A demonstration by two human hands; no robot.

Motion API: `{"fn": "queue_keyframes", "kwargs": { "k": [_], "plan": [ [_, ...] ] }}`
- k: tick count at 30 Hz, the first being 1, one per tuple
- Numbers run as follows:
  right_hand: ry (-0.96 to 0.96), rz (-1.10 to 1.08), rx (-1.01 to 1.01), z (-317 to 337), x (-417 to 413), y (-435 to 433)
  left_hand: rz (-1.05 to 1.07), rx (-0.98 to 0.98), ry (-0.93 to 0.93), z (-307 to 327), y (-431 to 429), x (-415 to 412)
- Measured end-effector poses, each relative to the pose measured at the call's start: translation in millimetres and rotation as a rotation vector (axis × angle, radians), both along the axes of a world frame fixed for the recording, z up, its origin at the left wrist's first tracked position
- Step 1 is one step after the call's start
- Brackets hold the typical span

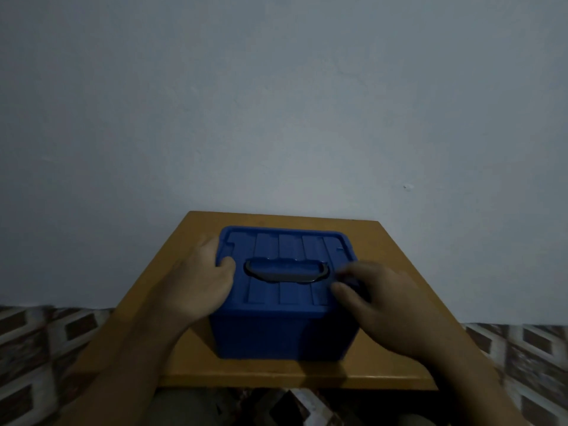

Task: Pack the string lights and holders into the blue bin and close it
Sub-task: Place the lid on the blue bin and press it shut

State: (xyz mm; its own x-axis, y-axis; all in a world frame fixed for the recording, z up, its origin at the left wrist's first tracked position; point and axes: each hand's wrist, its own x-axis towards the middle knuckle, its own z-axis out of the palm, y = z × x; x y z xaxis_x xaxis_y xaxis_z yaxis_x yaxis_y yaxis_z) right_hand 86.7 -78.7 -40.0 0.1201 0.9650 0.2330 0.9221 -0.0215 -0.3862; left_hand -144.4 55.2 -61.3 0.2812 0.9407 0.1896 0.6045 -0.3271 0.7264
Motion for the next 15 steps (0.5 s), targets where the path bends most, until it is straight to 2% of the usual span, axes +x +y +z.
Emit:
{"fn": "queue_keyframes", "kwargs": {
  "k": [2,6,9,15],
  "plan": [
    [-0.015,-0.021,0.007,1.5,-5.0,20.4,-0.052,0.066,0.187,4.3,3.7,10.8],
    [-0.086,-0.045,-0.13,-4.4,-18.9,59.3,-0.128,0.129,0.445,9.1,6.5,40.2],
    [-0.11,-0.046,-0.246,-14.7,-26.1,74.1,-0.154,0.06,0.603,-2.9,11.9,50.8],
    [-0.168,-0.029,-0.318,-23.3,-23.0,78.2,-0.174,0.041,0.701,-9.2,13.2,51.2]
  ]
}}
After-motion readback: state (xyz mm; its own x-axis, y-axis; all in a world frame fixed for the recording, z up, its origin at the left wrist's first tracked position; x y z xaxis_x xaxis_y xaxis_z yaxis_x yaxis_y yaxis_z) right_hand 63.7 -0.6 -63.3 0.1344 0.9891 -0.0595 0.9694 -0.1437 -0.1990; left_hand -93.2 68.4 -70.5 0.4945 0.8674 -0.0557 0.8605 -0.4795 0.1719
